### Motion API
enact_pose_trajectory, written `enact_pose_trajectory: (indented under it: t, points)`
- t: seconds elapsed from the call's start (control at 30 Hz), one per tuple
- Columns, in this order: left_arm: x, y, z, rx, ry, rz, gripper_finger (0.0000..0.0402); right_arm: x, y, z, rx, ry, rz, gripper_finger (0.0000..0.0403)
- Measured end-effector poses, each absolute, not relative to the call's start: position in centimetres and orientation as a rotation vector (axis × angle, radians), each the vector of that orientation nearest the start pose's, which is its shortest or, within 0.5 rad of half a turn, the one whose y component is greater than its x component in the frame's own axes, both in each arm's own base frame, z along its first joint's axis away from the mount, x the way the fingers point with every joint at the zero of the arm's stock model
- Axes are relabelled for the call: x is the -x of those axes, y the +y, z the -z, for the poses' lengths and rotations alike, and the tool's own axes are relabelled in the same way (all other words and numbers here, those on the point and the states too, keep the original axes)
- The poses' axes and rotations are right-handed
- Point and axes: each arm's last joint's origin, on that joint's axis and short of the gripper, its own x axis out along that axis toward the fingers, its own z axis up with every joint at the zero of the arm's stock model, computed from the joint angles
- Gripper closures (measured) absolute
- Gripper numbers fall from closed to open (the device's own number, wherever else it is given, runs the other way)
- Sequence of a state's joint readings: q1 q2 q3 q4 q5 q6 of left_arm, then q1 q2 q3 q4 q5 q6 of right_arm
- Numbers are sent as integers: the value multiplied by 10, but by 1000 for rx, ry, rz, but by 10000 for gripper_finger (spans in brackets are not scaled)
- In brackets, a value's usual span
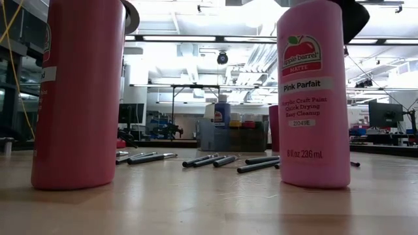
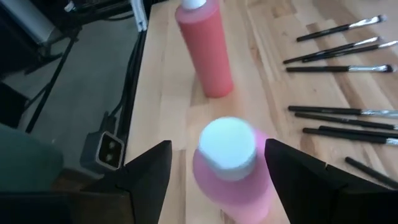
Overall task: Pick & Place Paint Supplies
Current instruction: Put the large pink paint bottle into the black bin
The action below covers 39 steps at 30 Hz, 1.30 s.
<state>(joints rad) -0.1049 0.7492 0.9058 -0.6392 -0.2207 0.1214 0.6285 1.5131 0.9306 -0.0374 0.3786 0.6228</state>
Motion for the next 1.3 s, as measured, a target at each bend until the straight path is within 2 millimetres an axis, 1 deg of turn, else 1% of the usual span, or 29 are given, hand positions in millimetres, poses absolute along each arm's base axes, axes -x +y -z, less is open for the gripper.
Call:
enact_pose_trajectory:
  t: [0.3, 0.73, 0.9, 1.03, 1.3]
  points:
    - [-152, -10, -332, -196, 511, -84, 211, -266, 175, -228, -273, 563, -4, 151]
    - [-154, -10, -332, -197, 514, -83, 211, -266, 175, -227, -268, 582, -25, 151]
    - [-154, -10, -332, -198, 515, -83, 211, -271, 177, -219, -266, 592, -23, 153]
    - [-154, -10, -332, -198, 516, -83, 211, -274, 178, -215, -269, 593, -20, 175]
    - [-154, -10, -331, -198, 518, -83, 211, -277, 179, -216, -287, 561, -11, 257]
